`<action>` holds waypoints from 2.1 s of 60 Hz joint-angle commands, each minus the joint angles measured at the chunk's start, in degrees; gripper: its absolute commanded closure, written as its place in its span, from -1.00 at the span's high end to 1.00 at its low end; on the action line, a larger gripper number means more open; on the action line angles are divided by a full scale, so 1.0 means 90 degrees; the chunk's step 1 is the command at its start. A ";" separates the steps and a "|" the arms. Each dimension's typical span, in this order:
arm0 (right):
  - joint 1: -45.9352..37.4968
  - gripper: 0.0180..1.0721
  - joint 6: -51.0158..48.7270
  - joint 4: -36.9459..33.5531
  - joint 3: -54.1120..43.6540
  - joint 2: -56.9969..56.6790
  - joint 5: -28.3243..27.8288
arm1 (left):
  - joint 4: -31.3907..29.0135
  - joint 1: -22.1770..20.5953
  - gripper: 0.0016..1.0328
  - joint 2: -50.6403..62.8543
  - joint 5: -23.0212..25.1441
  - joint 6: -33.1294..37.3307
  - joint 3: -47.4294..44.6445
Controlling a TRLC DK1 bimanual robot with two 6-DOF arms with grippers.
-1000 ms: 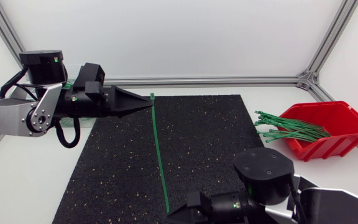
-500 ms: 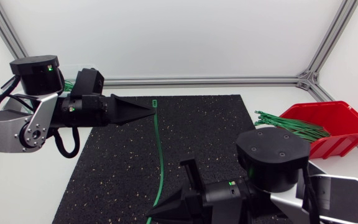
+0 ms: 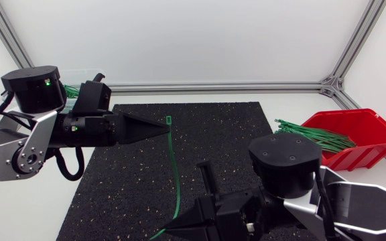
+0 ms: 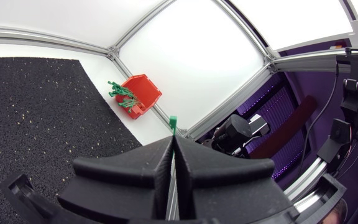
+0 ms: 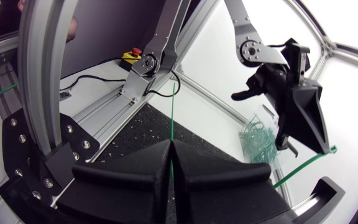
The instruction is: Take a green cable tie from the red box, thread the tail through the head to close it, then place it in the transparent bin on the left.
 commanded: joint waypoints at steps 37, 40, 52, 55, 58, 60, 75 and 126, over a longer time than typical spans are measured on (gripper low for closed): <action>-0.0254 -0.89 0.4791 -0.3270 0.1815 -0.0188 -0.0863 | 0.0267 -0.0446 -0.92 -0.0460 -0.0360 0.0402 -0.0597; -0.0381 -0.89 0.5220 -0.3476 0.1962 -0.0168 -0.1176 | 0.0277 -0.0466 -0.92 -0.0519 -0.0379 0.0402 -0.0626; -0.0927 -0.89 0.6675 -0.3573 0.2294 -0.0051 -0.2172 | 0.0453 -0.0553 -0.92 -0.0636 -0.0526 0.0402 -0.0772; -0.1035 -0.89 0.6959 -0.3554 0.2333 -0.0002 -0.2416 | 0.0472 -0.0553 -0.92 -0.0655 -0.0536 0.0402 -0.0802; -0.1133 -0.89 0.7222 -0.3554 0.2392 0.0027 -0.2572 | 0.0521 -0.0553 -0.92 -0.0675 -0.0545 0.0402 -0.0831; -0.1191 -0.89 0.7486 -0.3554 0.2431 0.0027 -0.2660 | 0.0570 -0.0563 -0.92 -0.0675 -0.0555 0.0402 -0.0860; -0.1484 -0.89 0.9498 -0.3202 0.2411 -0.0051 -0.3139 | 0.0873 -0.0856 -0.92 -0.1095 -0.0995 0.0354 -0.1173; -0.2041 -0.89 1.1382 -0.2929 0.2685 -0.0178 -0.3500 | 0.1605 -0.1462 -0.92 -0.1583 -0.2440 0.0774 -0.1680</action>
